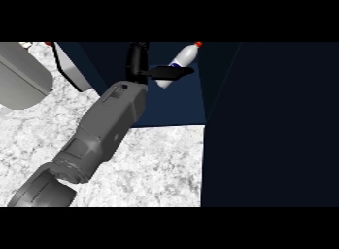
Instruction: Pick up the bottled water, place it into the cabinet and close the cabinet
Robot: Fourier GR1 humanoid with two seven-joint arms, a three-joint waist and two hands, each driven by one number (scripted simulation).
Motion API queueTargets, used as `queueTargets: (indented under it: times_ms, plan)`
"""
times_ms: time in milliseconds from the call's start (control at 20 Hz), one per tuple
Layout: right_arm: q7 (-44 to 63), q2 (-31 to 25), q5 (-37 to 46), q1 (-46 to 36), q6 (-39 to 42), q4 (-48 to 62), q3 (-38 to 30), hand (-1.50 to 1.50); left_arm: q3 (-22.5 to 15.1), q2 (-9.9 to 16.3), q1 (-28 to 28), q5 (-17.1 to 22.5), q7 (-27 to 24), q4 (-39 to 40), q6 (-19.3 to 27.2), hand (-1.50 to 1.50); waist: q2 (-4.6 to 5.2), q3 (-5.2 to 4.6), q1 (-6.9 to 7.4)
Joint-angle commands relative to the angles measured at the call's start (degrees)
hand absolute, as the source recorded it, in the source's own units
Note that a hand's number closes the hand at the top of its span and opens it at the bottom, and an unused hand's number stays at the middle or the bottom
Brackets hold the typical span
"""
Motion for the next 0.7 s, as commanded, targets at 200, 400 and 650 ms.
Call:
queueTargets:
  times_ms: [200, 400, 650]
  plan:
    - [7.61, 1.23, -3.0, -0.47, -3.68, -7.91, 2.38, -1.5, -1.02, -0.92, 5.47, 0.81, -1.52, -4.55, -2.43, -1.5, -0.38, 0.0, 1.78]
    - [8.14, 1.26, -0.72, -0.44, -4.2, -8.29, 3.31, -1.5, -6.76, -0.93, 12.36, 3.59, 1.47, -14.54, -3.08, -1.5, -1.04, 0.01, 2.34]
    - [3.9, 1.33, 2.22, 1.72, -3.0, -5.47, 3.97, -1.5, -12.96, -0.93, 20.08, 6.88, 4.33, -27.13, -5.68, -1.5, -1.46, 0.03, 2.58]
